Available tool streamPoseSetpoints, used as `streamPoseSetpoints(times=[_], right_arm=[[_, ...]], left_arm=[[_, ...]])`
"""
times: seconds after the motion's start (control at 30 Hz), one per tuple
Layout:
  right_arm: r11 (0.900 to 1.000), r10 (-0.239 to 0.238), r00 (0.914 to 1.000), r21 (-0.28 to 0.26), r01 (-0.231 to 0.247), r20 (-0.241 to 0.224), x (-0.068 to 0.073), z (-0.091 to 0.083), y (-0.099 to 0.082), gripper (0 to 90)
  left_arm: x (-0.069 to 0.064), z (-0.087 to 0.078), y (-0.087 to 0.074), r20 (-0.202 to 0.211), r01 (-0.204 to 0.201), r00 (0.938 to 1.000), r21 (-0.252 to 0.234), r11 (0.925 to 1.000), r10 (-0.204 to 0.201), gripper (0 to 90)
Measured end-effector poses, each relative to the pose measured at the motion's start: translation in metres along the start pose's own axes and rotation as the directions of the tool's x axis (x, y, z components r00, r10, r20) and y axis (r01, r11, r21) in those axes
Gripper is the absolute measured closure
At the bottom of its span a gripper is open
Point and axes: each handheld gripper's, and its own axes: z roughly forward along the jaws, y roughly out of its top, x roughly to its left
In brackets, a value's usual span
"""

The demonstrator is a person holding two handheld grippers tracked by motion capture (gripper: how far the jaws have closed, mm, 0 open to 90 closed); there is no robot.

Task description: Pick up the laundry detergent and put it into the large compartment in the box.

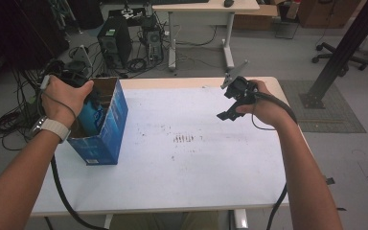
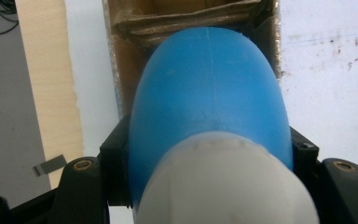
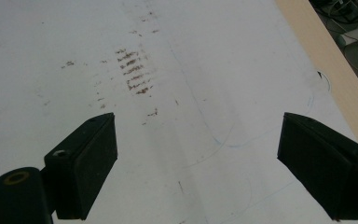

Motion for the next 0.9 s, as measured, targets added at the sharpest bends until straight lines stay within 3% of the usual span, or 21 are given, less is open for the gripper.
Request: streamPoseSetpoints(times=[0.3, 0.9], right_arm=[[1.0000, 0.004, 1.0000, 0.003, -0.004, -0.002, 0.000, 0.001, -0.001, 12.0], [0.9999, 0.013, 0.9999, 0.008, -0.013, 0.000, -0.002, 0.000, -0.005, 12.0]], left_arm=[[-0.002, 0.020, -0.002, -0.013, -0.006, 0.9999, 0.002, 1.0000, 0.006, 37.6], [-0.003, 0.043, -0.002, -0.021, -0.002, 0.9998, 0.009, 1.0000, 0.003, 37.6]])
